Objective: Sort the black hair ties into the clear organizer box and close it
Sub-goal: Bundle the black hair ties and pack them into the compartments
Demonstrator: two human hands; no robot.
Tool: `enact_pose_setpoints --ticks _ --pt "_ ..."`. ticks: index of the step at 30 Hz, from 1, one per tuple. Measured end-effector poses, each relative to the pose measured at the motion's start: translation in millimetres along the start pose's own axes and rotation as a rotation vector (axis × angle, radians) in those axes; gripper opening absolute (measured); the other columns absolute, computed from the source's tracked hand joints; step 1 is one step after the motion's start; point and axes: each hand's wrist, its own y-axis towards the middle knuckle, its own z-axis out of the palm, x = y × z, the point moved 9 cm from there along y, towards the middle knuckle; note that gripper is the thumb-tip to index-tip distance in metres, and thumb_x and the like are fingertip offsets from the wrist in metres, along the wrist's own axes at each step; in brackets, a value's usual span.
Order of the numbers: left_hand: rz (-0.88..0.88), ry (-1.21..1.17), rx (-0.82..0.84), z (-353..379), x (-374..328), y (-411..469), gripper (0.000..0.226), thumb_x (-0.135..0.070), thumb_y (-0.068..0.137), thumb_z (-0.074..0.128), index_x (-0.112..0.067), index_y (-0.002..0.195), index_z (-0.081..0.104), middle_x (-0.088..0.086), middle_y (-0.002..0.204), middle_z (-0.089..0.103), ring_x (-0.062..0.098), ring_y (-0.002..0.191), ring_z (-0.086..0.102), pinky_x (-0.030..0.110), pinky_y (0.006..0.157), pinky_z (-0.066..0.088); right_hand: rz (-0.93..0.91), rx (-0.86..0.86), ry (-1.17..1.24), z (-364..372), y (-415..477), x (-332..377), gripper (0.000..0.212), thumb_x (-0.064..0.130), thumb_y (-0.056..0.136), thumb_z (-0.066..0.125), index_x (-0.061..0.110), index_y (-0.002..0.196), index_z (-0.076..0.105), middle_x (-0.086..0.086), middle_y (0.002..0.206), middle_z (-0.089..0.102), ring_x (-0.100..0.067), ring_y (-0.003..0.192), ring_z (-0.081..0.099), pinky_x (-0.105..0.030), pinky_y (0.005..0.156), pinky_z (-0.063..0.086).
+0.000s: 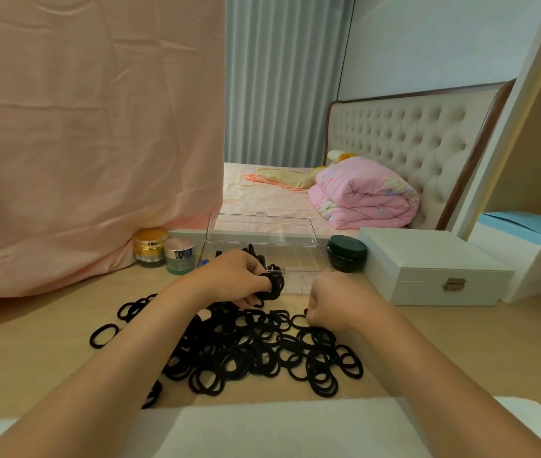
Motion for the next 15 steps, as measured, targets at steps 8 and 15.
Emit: enact_pose_setpoints --ticks 8,15 --pt "0.003 -0.197 0.025 7 5 0 0.009 -0.018 0.09 0.073 -0.013 0.097 0.074 0.009 0.089 0.077 0.016 0.083 0.076 0.033 0.08 0.063 -0.252 0.138 1.01 -28 -27 40 0.012 0.014 0.099 0.063 0.006 0.095 0.071 -0.008 0.083 0.074 -0.02 0.071 0.071 -0.025 0.053 0.053" --pt "-0.024 -0.558 0.259 22 0 -4 0.03 -0.024 0.098 0.062 -0.002 0.119 0.067 0.016 0.108 0.075 0.029 0.104 0.072 0.042 0.097 0.056 -0.123 -0.142 0.873 -29 -19 26 0.006 0.013 0.094 0.068 0.009 0.092 0.072 -0.009 0.077 0.076 -0.017 0.058 0.071 -0.028 0.049 0.058"
